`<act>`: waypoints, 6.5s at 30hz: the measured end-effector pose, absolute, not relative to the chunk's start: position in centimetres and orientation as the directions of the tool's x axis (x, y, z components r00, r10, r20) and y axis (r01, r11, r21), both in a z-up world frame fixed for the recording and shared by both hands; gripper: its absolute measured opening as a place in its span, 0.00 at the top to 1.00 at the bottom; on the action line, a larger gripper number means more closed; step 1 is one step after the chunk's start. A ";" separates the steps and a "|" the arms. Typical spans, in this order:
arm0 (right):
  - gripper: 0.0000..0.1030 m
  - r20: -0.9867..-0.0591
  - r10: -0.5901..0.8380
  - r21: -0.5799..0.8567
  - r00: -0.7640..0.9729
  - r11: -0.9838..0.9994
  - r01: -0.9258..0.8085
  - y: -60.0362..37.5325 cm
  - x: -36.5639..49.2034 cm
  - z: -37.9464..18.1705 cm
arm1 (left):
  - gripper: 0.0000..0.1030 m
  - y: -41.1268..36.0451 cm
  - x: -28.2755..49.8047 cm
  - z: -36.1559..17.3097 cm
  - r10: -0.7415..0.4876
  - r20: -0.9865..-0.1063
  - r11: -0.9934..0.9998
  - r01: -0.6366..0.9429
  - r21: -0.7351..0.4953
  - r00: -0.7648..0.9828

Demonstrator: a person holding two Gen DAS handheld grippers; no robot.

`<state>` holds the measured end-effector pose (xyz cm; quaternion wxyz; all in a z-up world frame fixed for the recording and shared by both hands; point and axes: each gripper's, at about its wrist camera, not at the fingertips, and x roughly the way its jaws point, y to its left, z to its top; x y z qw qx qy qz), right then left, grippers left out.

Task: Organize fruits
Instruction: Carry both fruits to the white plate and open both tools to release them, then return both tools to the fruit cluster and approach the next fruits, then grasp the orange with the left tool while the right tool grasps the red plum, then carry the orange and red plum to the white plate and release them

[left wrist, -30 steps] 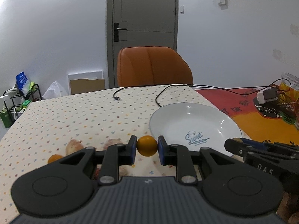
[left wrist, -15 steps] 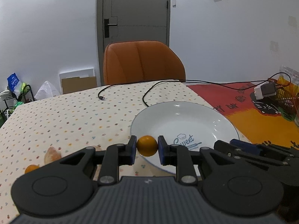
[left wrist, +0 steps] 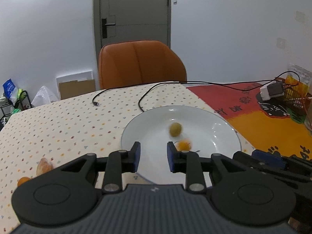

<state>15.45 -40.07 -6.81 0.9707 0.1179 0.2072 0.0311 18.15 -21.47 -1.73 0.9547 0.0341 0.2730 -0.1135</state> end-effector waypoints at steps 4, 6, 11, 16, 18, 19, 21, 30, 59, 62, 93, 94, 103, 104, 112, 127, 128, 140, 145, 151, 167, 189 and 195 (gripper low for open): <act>0.52 -0.392 0.114 0.234 0.913 0.972 -0.021 -39.5 15.2 -6.8 | 0.53 -20.1 18.0 -1.7 -0.172 -0.544 0.981 0.194 -0.017 0.822; 0.51 -0.395 0.120 0.236 0.911 0.972 -0.026 -39.2 15.1 -6.9 | 0.46 -19.3 17.8 -1.6 -0.153 -0.542 0.985 0.170 -0.020 0.826; 0.36 -0.395 0.117 0.226 0.911 0.974 -0.027 -38.3 14.9 -6.6 | 0.33 -17.2 17.3 -1.4 -0.117 -0.534 0.992 0.122 -0.025 0.837; 0.22 -0.385 0.123 0.209 0.915 0.977 -0.043 -37.0 14.5 -6.1 | 0.21 -15.1 16.5 -1.0 -0.066 -0.512 0.998 0.061 -0.026 0.856; 0.17 -0.382 0.126 0.202 0.916 0.978 -0.051 -36.4 14.4 -5.9 | 0.19 -14.3 16.2 -0.8 -0.042 -0.505 0.999 0.037 -0.020 0.862; 0.16 -0.380 0.128 0.200 0.916 0.978 -0.054 -36.1 14.3 -5.8 | 0.18 -13.9 16.1 -0.8 -0.034 -0.505 0.999 0.027 -0.021 0.862; 0.10 -0.375 0.126 0.197 0.918 0.979 -0.054 -35.7 14.1 -5.6 | 0.17 -13.1 15.8 -0.7 -0.024 -0.506 1.000 0.013 -0.025 0.862; 0.02 -0.373 0.149 0.180 0.916 0.980 -0.086 -33.3 13.6 -4.8 | 0.15 -9.9 14.3 -0.7 0.000 -0.498 0.999 -0.025 -0.044 0.867; 0.03 -0.402 0.309 0.153 0.862 0.951 -0.270 -24.3 12.8 -4.5 | 0.09 0.4 10.2 -0.7 0.065 -0.495 0.983 -0.141 -0.119 0.866; 0.08 -0.414 0.322 0.152 0.851 0.947 -0.284 -23.6 12.9 -4.7 | 0.09 0.9 10.0 -1.0 0.061 -0.499 0.982 -0.142 -0.127 0.864; 0.74 -0.572 0.421 0.189 0.704 0.903 -0.386 -18.3 16.3 -8.9 | 0.10 2.5 12.0 -4.1 0.026 -0.547 0.976 -0.140 -0.167 0.837; 0.79 -0.583 0.421 0.192 0.695 0.902 -0.386 -18.3 16.6 -9.2 | 0.10 2.5 12.1 -4.2 0.025 -0.551 0.976 -0.141 -0.168 0.834; 0.79 -0.558 0.409 0.200 0.722 0.911 -0.362 -19.4 17.2 -8.9 | 0.12 2.0 13.4 -4.8 0.014 -0.566 0.978 -0.128 -0.162 0.824; 0.79 -0.555 0.406 0.199 0.725 0.912 -0.359 -19.6 17.1 -8.8 | 0.12 1.9 13.5 -4.8 0.012 -0.565 0.979 -0.125 -0.163 0.825; 0.79 -0.536 0.373 0.195 0.757 0.927 -0.319 -21.4 17.6 -8.2 | 0.18 0.6 14.9 -4.9 -0.010 -0.561 0.983 -0.096 -0.159 0.828; 0.79 -0.510 0.303 0.192 0.805 0.952 -0.237 -24.5 17.5 -7.4 | 0.41 -0.5 17.6 -5.8 -0.045 -0.601 0.976 -0.094 -0.198 0.798; 0.79 -0.509 0.297 0.190 0.808 0.954 -0.231 -24.7 17.5 -7.4 | 0.48 -0.6 17.7 -5.9 -0.056 -0.602 0.975 -0.087 -0.205 0.797; 0.79 -0.476 0.278 0.218 0.834 0.956 -0.194 -27.2 16.9 -7.0 | 0.63 -1.9 16.7 -4.3 -0.027 -0.575 0.984 -0.080 -0.161 0.817; 0.79 -0.449 0.267 0.236 0.852 0.956 -0.176 -28.5 16.5 -6.5 | 0.63 -2.9 16.1 -2.9 -0.021 -0.540 0.988 -0.066 -0.143 0.841; 0.79 -0.431 0.251 0.253 0.866 0.956 -0.152 -30.1 16.1 -6.1 | 0.63 -4.6 16.2 -1.9 -0.051 -0.526 0.990 -0.027 -0.139 0.849; 0.79 -0.421 0.192 0.286 0.886 0.956 -0.071 -34.0 16.2 -6.5 | 0.63 -10.1 16.1 -1.1 -0.136 -0.502 0.988 0.083 -0.127 0.854; 0.71 -0.420 0.188 0.321 0.888 0.946 -0.048 -36.9 16.2 -7.3 | 0.63 -16.2 18.1 -1.4 -0.200 -0.519 0.980 0.180 -0.089 0.831; 0.71 -0.415 0.178 0.326 0.892 0.945 -0.037 -37.9 15.7 -7.3 | 0.63 -18.4 18.2 -1.2 -0.233 -0.514 0.972 0.218 -0.091 0.825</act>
